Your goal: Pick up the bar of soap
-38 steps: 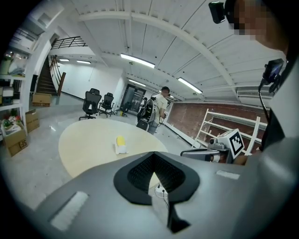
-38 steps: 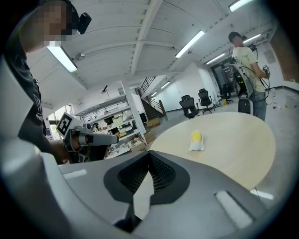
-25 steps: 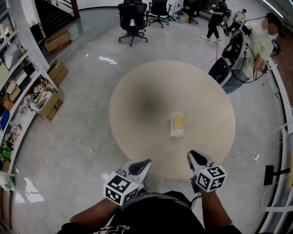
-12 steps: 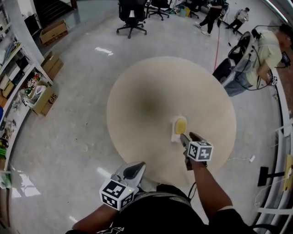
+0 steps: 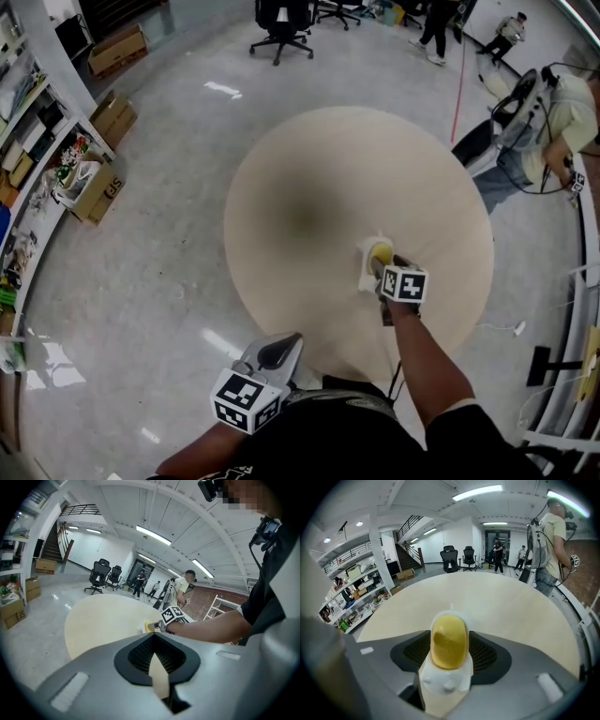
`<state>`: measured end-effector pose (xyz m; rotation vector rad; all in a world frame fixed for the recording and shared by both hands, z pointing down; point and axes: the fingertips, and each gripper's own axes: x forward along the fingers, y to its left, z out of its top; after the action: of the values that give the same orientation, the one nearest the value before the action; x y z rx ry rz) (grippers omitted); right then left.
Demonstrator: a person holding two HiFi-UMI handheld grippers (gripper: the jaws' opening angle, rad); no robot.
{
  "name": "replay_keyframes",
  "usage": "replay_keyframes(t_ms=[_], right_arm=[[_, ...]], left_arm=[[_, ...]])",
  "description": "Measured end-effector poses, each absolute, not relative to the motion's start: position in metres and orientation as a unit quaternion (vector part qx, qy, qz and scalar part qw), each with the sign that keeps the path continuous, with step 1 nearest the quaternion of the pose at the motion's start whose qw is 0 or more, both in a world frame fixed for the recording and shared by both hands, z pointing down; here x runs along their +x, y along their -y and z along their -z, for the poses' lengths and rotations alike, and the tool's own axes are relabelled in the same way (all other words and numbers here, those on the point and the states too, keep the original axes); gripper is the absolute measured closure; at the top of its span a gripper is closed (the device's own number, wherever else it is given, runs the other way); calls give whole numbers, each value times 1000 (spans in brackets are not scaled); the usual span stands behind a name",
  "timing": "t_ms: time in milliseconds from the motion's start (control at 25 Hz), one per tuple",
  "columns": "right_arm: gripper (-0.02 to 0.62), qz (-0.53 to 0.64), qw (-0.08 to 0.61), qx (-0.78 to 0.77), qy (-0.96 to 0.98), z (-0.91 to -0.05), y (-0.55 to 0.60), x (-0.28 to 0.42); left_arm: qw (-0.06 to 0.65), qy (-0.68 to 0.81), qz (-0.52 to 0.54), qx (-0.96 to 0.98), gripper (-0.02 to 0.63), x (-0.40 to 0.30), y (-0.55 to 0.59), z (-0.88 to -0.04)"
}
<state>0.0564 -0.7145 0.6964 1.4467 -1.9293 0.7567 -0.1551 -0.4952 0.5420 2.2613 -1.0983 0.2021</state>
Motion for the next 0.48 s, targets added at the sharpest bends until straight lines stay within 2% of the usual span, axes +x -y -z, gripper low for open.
replay_keyframes(t_ms=[480], right_arm=[[324,-262,367,543,708,-713,719,52]], left_arm=[[305,434,-87,843,600,-175,507,-547]])
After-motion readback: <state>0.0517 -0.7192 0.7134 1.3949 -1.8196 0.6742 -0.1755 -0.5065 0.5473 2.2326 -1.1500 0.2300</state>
